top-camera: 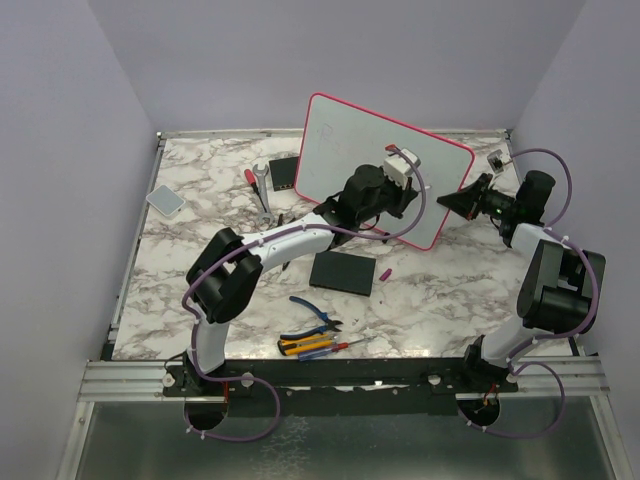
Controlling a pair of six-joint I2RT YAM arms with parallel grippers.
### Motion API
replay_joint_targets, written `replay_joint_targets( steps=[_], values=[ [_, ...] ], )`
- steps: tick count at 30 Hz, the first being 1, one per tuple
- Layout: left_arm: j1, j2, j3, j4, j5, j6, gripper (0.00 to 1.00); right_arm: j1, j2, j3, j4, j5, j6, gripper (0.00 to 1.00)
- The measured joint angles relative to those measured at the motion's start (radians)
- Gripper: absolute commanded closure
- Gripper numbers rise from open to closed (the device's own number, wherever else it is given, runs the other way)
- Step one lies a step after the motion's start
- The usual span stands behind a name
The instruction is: Write a sentence on the whiteboard
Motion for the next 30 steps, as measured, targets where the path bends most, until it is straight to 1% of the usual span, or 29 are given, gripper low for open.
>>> replay_joint_targets(
  steps=[15,23,30],
  values=[
    [-0.008,0.0,-0.079,0.016,0.001,-0.001,1.0,0.0,0.0,0.0,0.0,0.002,0.0,1.0],
    [-0.008,-0.001,-0.071,0.01,0.0,0.0,1.0,0.0,0.0,0.0,0.0,0.002,0.0,0.99],
    [-0.006,-0.001,-0.014,0.001,-0.012,0.011,1.0,0.0,0.0,0.0,0.0,0.001,0.0,0.99]
  ],
)
